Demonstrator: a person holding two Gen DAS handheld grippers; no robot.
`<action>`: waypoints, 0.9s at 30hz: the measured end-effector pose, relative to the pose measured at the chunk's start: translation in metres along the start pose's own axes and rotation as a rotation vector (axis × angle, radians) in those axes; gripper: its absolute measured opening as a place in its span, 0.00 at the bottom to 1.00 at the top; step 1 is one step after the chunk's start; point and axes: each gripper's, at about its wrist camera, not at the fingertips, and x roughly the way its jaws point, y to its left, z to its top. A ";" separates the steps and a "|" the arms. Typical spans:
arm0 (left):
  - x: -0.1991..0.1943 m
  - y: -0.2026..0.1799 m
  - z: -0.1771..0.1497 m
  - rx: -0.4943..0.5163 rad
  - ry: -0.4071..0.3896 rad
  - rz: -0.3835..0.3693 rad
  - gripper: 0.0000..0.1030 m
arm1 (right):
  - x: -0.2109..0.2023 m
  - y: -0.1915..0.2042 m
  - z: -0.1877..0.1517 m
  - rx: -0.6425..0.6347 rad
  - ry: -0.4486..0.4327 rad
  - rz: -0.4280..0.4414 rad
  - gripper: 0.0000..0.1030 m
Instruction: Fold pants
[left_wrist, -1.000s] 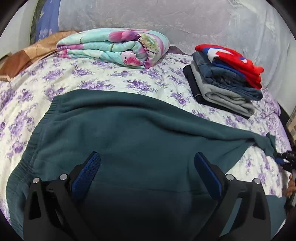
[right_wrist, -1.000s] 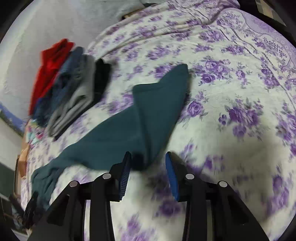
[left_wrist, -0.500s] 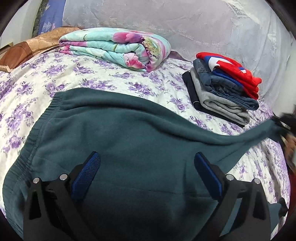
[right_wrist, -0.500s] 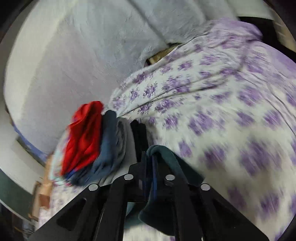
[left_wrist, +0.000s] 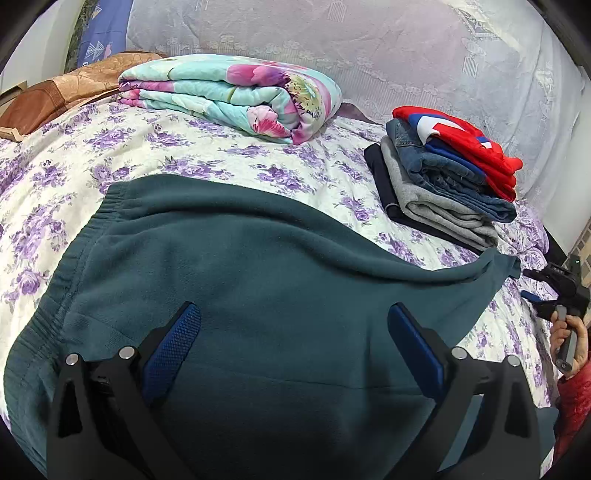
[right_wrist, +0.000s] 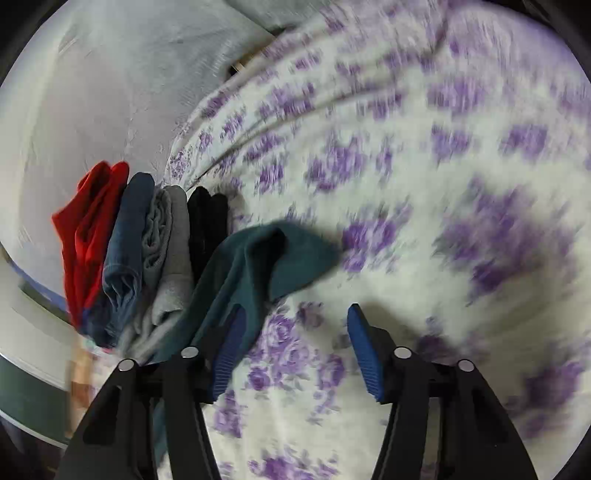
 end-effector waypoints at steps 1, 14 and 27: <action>0.000 0.000 0.000 -0.001 0.000 -0.001 0.96 | 0.005 0.001 0.000 0.021 0.003 0.024 0.55; -0.001 0.005 0.001 -0.047 -0.017 -0.032 0.96 | 0.012 0.003 0.018 0.058 -0.096 0.048 0.11; -0.007 0.007 0.000 -0.079 -0.027 -0.058 0.96 | -0.154 -0.073 -0.084 -0.120 -0.085 -0.176 0.40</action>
